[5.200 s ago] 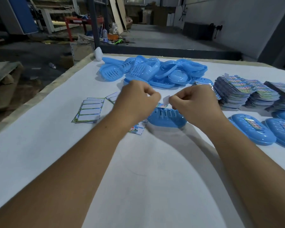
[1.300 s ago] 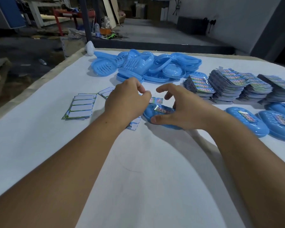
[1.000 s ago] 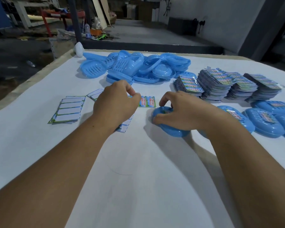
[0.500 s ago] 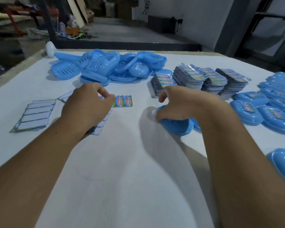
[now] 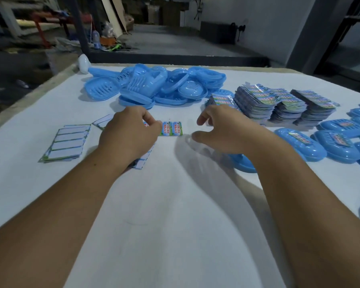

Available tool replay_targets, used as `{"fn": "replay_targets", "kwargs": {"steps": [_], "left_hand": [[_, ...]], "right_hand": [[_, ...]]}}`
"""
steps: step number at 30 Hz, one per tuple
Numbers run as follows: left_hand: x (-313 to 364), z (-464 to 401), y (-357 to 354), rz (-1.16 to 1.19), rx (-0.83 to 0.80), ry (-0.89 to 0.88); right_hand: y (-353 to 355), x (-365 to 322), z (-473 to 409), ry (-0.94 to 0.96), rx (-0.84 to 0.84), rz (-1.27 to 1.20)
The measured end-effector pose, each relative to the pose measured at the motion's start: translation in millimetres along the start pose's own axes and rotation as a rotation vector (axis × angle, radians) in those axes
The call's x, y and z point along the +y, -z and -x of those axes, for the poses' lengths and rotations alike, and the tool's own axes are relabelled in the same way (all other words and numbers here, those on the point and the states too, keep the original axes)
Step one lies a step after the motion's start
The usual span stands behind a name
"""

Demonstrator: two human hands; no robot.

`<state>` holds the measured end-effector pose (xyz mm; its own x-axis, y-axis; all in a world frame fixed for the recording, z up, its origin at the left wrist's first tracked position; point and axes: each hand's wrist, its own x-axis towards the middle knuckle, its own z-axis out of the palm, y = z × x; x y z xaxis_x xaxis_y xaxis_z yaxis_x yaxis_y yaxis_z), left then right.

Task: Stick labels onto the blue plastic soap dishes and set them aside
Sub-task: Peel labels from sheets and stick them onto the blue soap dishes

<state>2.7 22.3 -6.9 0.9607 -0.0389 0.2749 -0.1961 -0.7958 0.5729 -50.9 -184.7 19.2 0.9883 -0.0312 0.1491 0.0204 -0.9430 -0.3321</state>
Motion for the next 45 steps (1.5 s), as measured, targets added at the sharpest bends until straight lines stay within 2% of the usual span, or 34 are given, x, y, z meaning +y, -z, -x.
{"fn": "replay_targets", "kwargs": {"steps": [6, 13, 17, 22, 26, 31, 37, 45], "left_hand": [[-4, 0, 0, -0.032, 0.023, 0.001], [-14, -10, 2, -0.037, 0.169, -0.048], [-18, -46, 7, -0.243, 0.250, -0.140], [-27, -80, 15, -0.488, 0.061, -0.156], [-33, -91, 24, -0.522, 0.054, -0.187], [-34, -86, 29, -0.434, 0.040, -0.327], [-32, -73, 39, -0.173, 0.026, -0.419], [-15, -50, 40, 0.089, 0.028, -0.379]], "right_hand": [[-20, -18, -8, 0.146, 0.044, -0.056], [-26, -26, -14, 0.205, 0.073, -0.108], [-29, -25, -16, 0.211, 0.067, -0.135], [-30, -22, -18, 0.224, 0.075, -0.163], [-31, -22, -19, 0.228, 0.084, -0.178], [-32, -21, -22, 0.226, 0.086, -0.197], [-32, -21, -23, 0.228, 0.085, -0.237], [-31, -21, -22, 0.197, 0.115, -0.267]]}}
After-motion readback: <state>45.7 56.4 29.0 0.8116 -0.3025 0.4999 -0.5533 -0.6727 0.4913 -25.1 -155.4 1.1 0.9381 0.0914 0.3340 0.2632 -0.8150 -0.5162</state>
